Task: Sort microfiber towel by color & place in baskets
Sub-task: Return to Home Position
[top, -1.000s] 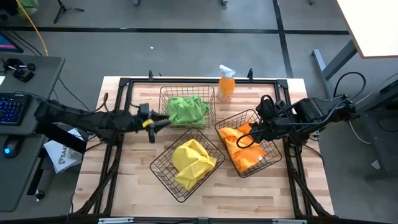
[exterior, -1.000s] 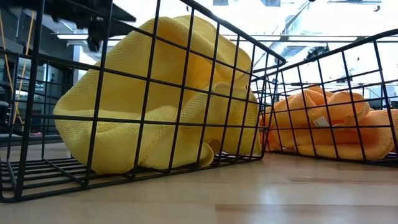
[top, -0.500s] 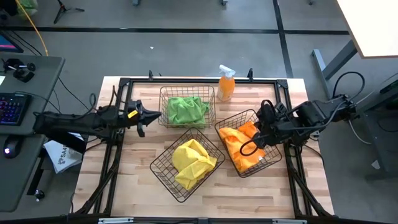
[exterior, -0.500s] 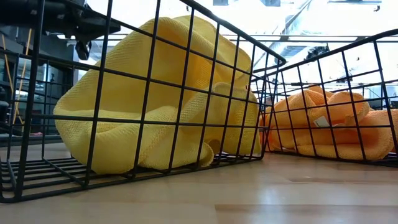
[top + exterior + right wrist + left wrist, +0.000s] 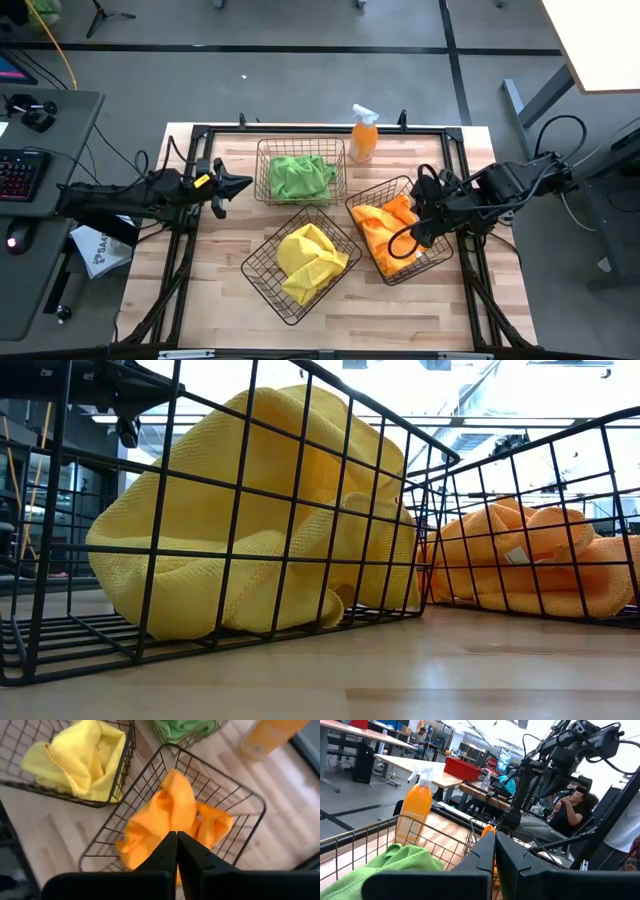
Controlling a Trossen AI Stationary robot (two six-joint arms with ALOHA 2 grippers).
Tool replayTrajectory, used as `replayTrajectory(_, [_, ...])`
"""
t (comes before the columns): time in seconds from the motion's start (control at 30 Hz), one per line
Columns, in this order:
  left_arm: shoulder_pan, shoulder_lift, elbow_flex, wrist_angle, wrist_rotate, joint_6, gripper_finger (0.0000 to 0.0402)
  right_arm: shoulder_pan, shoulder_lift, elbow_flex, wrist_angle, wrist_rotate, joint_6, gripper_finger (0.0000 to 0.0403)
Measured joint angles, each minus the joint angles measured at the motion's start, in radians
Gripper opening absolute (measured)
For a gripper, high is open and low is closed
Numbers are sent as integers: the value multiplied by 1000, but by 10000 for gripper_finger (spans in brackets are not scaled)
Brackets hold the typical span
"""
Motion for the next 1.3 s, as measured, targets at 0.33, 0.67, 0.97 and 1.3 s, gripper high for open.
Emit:
replayTrajectory(0.33, [-42, 1, 0, 1, -2, -16, 0, 0, 0, 0, 1, -20, 90, 1])
replayTrajectory(0.67, [-144, 0, -143, 216, -63, -44, 0, 0, 0, 0, 1, -14, 73, 1])
replayTrajectory(0.97, [-149, -77, -148, 124, -113, 40, 0, 0, 0, 0, 0, -14, 62, 0])
replayTrajectory(1.3, [-148, -304, -148, -148, -119, -25, 0, 0, 0, 0, 0, -28, 19, 0])
